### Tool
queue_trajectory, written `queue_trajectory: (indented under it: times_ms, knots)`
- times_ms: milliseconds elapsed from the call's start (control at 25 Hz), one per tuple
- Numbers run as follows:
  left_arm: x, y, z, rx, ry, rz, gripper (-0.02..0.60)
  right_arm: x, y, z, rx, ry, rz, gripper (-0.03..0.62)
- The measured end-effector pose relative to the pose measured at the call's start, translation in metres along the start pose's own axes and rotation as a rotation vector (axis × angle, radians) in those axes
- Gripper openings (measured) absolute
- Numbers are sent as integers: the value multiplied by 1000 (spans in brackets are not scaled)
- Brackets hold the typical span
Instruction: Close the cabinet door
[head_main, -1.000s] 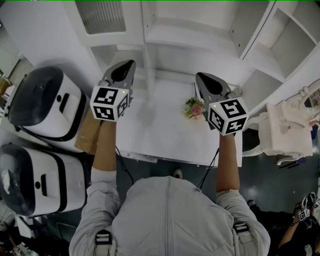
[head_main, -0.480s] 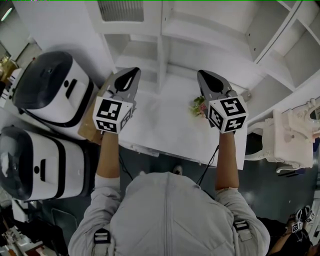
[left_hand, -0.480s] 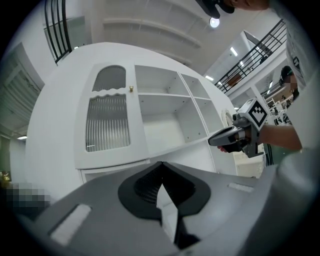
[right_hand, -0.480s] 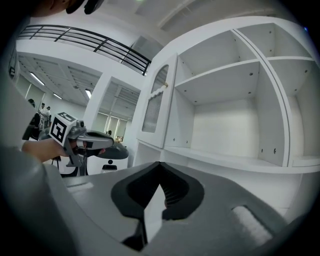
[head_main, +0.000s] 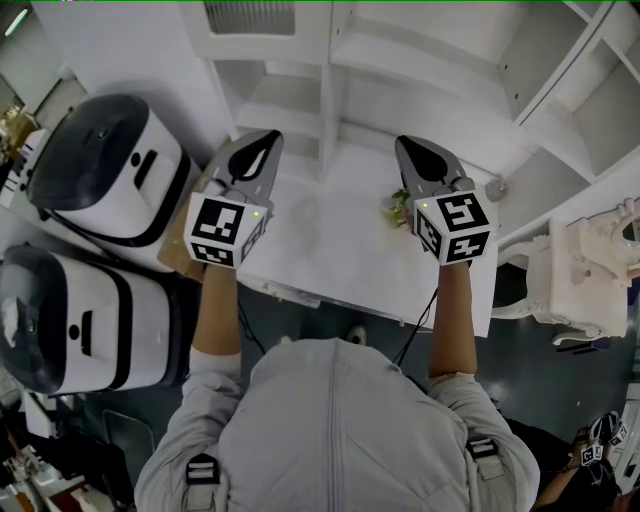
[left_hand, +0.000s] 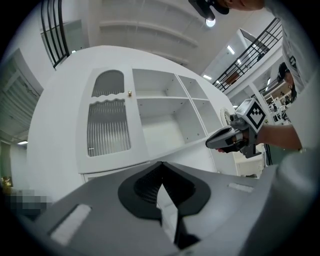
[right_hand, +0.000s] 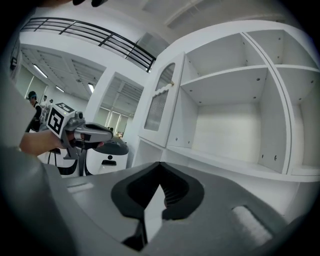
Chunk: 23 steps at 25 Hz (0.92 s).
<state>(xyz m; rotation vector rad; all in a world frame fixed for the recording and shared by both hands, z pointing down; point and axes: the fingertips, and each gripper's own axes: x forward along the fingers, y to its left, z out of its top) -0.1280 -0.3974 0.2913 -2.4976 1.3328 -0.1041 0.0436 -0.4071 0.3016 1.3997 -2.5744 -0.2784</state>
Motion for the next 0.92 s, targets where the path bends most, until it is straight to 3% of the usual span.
queue_trajectory:
  times_ms: [920]
  knots:
    - [7,-7,-11,-9,37,-29,17,0,-6,-8,17,12,-12,0]
